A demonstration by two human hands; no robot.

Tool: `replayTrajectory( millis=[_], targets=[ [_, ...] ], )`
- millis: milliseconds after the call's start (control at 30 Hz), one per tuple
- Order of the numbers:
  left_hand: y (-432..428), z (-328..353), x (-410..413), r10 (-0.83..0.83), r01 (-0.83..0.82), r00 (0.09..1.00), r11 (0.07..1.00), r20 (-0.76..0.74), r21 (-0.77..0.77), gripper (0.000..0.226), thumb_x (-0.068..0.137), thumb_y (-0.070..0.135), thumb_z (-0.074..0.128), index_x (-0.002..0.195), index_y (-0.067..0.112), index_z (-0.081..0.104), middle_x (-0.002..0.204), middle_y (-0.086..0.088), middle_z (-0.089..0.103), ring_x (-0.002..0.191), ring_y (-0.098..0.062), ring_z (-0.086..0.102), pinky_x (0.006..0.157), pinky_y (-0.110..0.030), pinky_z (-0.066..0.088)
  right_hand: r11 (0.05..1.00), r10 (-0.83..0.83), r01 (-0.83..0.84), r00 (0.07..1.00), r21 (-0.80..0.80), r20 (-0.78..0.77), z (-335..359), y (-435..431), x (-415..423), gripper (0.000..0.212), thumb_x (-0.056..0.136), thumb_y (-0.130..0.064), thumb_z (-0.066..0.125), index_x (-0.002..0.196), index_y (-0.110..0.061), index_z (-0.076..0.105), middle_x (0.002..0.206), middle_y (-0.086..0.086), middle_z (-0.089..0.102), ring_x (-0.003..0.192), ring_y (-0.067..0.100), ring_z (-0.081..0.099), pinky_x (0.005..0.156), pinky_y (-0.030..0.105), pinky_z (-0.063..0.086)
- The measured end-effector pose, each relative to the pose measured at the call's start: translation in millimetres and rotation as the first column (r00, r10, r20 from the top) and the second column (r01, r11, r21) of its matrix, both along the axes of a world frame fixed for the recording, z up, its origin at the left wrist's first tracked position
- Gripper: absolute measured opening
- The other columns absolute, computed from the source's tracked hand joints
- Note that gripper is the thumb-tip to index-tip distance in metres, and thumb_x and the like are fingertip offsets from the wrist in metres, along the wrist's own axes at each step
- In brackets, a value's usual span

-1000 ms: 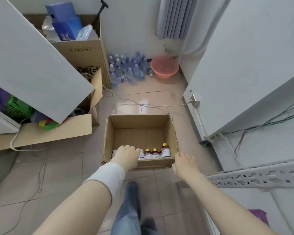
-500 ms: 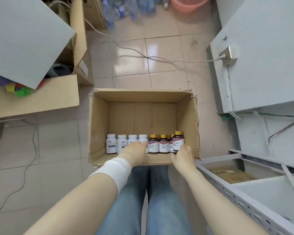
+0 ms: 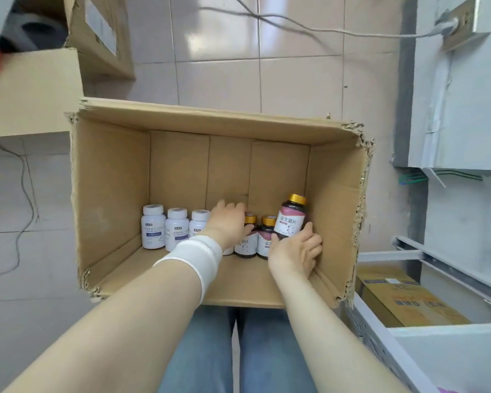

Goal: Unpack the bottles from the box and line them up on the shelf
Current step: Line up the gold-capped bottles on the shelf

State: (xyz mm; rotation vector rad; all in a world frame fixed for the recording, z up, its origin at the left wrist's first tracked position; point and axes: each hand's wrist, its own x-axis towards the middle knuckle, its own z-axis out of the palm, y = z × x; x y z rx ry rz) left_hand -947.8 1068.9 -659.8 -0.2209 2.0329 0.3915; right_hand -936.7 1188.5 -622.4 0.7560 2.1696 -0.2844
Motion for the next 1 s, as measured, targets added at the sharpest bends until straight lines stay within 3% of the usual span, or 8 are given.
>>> replayTrajectory(
  millis=[133, 200, 333, 433, 567, 733, 900, 1000],
  targets=[
    [-4, -8, -8, 0.029, -0.03, 0.999, 0.999, 0.046, 0.029, 0.047, 0.093, 0.044, 0.048, 0.13, 0.014, 0.046, 0.127, -0.01, 0.056, 0.121, -0.03, 0.04, 0.097, -0.035, 0.035, 0.986, -0.162, 0.163, 0.986, -0.019, 0.035, -15, -7, -12, 0.085, 0.086, -0.044, 0.058, 0.146, -0.008, 0.011, 0.144, 0.016, 0.021, 0.132, 0.032, 0.024, 0.109, 0.04, 0.026],
    [-5, -10, -13, 0.031, -0.034, 0.998, 0.998, 0.06, 0.045, 0.047, 0.092, 0.044, 0.05, 0.13, 0.016, 0.047, 0.127, -0.01, 0.056, 0.122, -0.03, 0.041, 0.096, -0.035, 0.035, 0.985, -0.169, 0.169, 0.986, -0.033, 0.002, -19, -11, -20, 0.089, 0.083, -0.049, 0.06, 0.146, -0.008, 0.013, 0.143, 0.016, 0.023, 0.132, 0.034, 0.025, 0.108, 0.039, 0.025],
    [-9, -17, -18, 0.008, -0.015, 0.997, 0.996, 0.071, 0.092, 0.049, 0.089, 0.046, 0.055, 0.129, 0.018, 0.049, 0.125, -0.009, 0.057, 0.12, -0.029, 0.042, 0.093, -0.034, 0.037, 0.993, 0.106, -0.118, 0.958, -0.029, -0.268, -29, -17, -37, 0.081, 0.082, -0.043, 0.064, 0.143, -0.008, 0.024, 0.14, 0.015, 0.032, 0.128, 0.033, 0.03, 0.104, 0.039, 0.028],
    [-12, -21, -16, 0.028, -0.039, 0.996, 0.991, 0.082, 0.128, 0.051, 0.087, 0.046, 0.058, 0.129, 0.018, 0.049, 0.125, -0.008, 0.058, 0.123, -0.028, 0.039, 0.094, -0.035, 0.037, 0.974, 0.217, -0.226, 0.954, -0.02, -0.207, -41, -17, -58, 0.069, 0.084, -0.035, 0.064, 0.138, -0.006, 0.032, 0.136, 0.016, 0.038, 0.128, 0.033, 0.033, 0.103, 0.04, 0.03],
    [-14, -21, -12, 0.07, -0.079, 0.995, 0.985, 0.068, 0.155, 0.053, 0.087, 0.047, 0.058, 0.13, 0.018, 0.049, 0.125, -0.009, 0.058, 0.124, -0.027, 0.038, 0.096, -0.035, 0.037, 0.973, 0.201, -0.207, 0.977, -0.098, -0.068, -48, -7, -72, 0.062, 0.082, -0.029, 0.068, 0.13, -0.003, 0.039, 0.135, 0.016, 0.041, 0.127, 0.033, 0.038, 0.099, 0.039, 0.037],
    [-16, -5, -6, 0.027, -0.015, 0.997, 0.987, -0.07, 0.16, 0.058, 0.085, 0.051, 0.058, 0.131, 0.016, 0.052, 0.126, -0.007, 0.057, 0.122, -0.026, 0.035, 0.099, -0.032, 0.03, 0.968, 0.154, -0.178, 0.978, -0.175, -0.139, -30, 3, -69, 0.057, 0.078, -0.033, 0.072, 0.122, -0.005, 0.047, 0.126, 0.014, 0.048, 0.122, 0.031, 0.045, 0.094, 0.038, 0.041],
    [-31, 43, -1, 0.263, -0.198, 0.94, 0.939, -0.217, 0.282, 0.051, 0.081, 0.044, 0.066, 0.122, 0.015, 0.06, 0.119, -0.004, 0.061, 0.122, -0.021, 0.037, 0.096, -0.026, 0.03, 0.942, -0.033, -0.025, 0.985, -0.334, -0.168, 17, 8, -64, 0.052, 0.076, -0.035, 0.073, 0.117, -0.007, 0.055, 0.118, 0.013, 0.057, 0.106, 0.026, 0.056, 0.082, 0.033, 0.045],
    [-42, 96, -3, 0.505, -0.417, 0.852, 0.813, -0.138, 0.406, 0.041, 0.081, 0.036, 0.07, 0.117, 0.018, 0.059, 0.113, 0.004, 0.058, 0.114, -0.012, 0.048, 0.092, -0.021, 0.037, 0.877, -0.159, 0.085, 0.98, -0.473, -0.12, 70, 13, -63, 0.048, 0.081, -0.032, 0.07, 0.121, -0.01, 0.055, 0.116, 0.008, 0.061, 0.092, 0.017, 0.054, 0.068, 0.023, 0.042]
  ],
)
